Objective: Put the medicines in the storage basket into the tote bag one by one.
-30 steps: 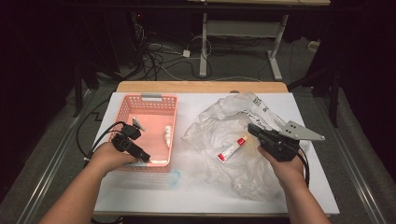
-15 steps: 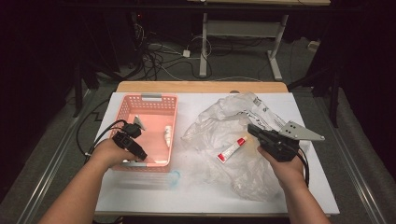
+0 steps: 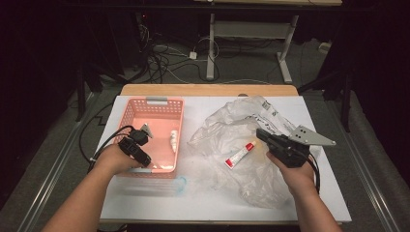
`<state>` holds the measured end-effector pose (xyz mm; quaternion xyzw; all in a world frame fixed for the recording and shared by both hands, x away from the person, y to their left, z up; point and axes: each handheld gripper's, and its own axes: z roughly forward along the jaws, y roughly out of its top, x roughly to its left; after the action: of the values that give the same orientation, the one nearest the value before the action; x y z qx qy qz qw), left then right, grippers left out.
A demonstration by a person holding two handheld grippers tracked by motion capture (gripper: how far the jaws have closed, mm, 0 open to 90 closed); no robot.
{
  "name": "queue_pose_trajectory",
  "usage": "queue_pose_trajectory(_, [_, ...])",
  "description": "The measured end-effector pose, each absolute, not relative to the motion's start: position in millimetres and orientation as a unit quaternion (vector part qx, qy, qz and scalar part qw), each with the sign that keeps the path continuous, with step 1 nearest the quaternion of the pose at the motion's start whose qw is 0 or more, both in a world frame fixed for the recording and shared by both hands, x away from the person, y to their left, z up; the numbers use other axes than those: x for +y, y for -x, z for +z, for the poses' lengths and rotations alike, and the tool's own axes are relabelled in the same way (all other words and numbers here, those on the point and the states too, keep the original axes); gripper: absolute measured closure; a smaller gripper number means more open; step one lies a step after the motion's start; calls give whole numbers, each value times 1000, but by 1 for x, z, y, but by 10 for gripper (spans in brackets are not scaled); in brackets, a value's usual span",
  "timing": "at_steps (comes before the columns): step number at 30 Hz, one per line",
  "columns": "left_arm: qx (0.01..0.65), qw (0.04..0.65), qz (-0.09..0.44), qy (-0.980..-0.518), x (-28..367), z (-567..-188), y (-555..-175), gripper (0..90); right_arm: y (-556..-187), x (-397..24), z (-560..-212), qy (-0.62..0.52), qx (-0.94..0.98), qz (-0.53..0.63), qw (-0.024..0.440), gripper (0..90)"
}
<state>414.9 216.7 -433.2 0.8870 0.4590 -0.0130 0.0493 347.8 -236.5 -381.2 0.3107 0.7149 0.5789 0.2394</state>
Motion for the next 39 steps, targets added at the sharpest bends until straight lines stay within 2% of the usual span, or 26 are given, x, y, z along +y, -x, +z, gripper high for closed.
queue_pose_trajectory(7, [452,87,6,-888,215,-425,-409,541,-348,-237,-381,-309,716,578,241,900])
queue_pose_trajectory(18, [439,199,40,-875,203,-409,-393,542,-347,-238,-380,-310,714,580,243,900])
queue_pose_trajectory(28, [443,290,66,-846,206,-404,-377,541,-346,-238,-379,-309,714,580,243,900])
queue_pose_trajectory(39, [430,335,99,-833,209,-412,-363,541,-346,-237,-380,-307,716,577,244,900])
